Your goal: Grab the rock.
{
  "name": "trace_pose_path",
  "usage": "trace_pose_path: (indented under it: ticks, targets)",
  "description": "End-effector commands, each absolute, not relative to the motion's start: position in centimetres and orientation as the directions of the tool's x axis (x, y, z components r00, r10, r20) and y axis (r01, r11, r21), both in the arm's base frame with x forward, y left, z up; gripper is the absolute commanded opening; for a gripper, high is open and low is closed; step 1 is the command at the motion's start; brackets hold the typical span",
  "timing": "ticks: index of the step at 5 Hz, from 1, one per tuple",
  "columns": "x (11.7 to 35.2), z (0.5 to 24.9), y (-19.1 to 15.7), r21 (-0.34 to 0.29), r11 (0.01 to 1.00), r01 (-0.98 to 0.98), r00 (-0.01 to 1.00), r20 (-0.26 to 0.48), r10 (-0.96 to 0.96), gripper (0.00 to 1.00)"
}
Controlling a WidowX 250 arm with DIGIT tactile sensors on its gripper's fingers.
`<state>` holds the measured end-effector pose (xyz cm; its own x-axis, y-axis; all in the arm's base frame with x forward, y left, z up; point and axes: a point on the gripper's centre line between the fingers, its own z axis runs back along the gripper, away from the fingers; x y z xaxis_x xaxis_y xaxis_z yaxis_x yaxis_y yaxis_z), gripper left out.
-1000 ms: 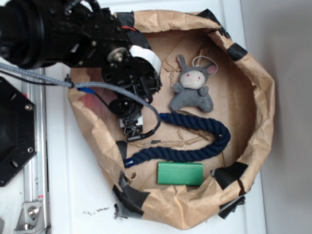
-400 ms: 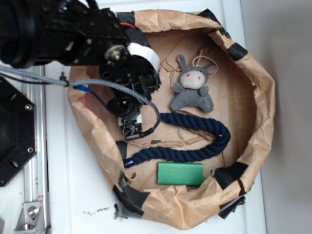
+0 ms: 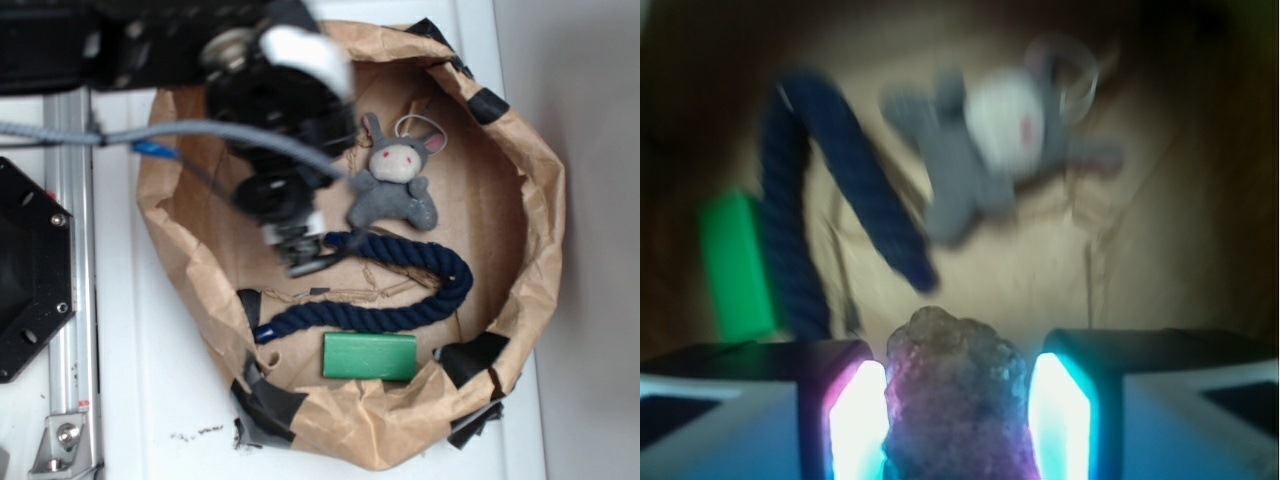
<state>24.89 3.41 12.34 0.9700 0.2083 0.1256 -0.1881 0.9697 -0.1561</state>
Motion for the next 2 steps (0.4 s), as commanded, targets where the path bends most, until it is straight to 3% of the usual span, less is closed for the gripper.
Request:
trace_pose_path:
  ticks: [1, 2]
  targets:
    - [26.7, 18.1, 2.5, -0.16, 0.966, -0.202, 0.952, 0.199, 0.232, 0.0]
    - [27.1, 17.0, 2.4, -0.135, 0.965, -0.226, 0.95, 0.189, 0.249, 0.0]
